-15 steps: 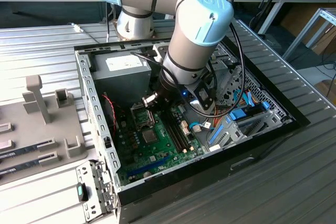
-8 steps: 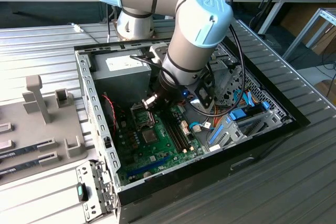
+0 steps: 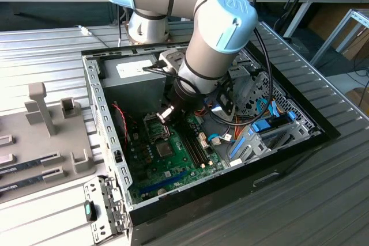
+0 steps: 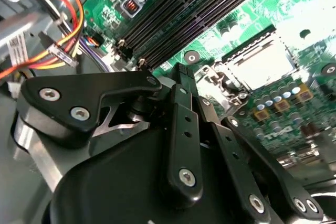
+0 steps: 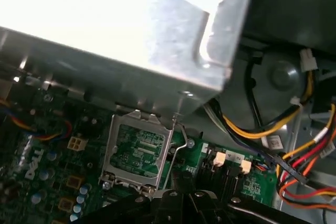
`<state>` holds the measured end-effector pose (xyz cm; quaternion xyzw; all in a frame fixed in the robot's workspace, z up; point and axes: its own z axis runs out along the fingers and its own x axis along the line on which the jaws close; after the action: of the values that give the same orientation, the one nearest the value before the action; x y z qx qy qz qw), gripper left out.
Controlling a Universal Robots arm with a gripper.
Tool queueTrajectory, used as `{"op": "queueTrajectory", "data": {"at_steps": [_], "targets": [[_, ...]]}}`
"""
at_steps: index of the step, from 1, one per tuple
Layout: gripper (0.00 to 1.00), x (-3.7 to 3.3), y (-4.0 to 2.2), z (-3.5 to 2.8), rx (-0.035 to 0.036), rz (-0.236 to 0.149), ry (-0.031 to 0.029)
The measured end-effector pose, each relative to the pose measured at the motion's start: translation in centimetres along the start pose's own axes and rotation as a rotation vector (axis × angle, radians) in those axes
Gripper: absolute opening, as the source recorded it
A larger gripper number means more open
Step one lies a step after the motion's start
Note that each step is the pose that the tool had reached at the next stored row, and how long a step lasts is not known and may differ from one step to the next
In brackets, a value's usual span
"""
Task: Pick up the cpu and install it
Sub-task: 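Close the cpu cover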
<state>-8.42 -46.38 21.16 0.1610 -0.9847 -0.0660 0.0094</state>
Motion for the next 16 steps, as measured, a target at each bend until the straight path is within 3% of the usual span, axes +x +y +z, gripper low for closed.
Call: {"op": "queueTrajectory", "data": {"at_steps": [2,9,13,14,16], "targets": [[0.11,0.0,0.0,0.02,-0.0001,-0.052,0.0071],[0.11,0.0,0.0,0.02,-0.0005,-0.176,0.0236],[0.11,0.0,-0.01,0.02,-0.0006,-0.28,0.0376],[0.11,-0.02,-0.02,0.01,-0.002,-0.281,0.0373],[0.11,-0.07,-0.03,0.03,-0.0197,-0.281,0.028]]}}
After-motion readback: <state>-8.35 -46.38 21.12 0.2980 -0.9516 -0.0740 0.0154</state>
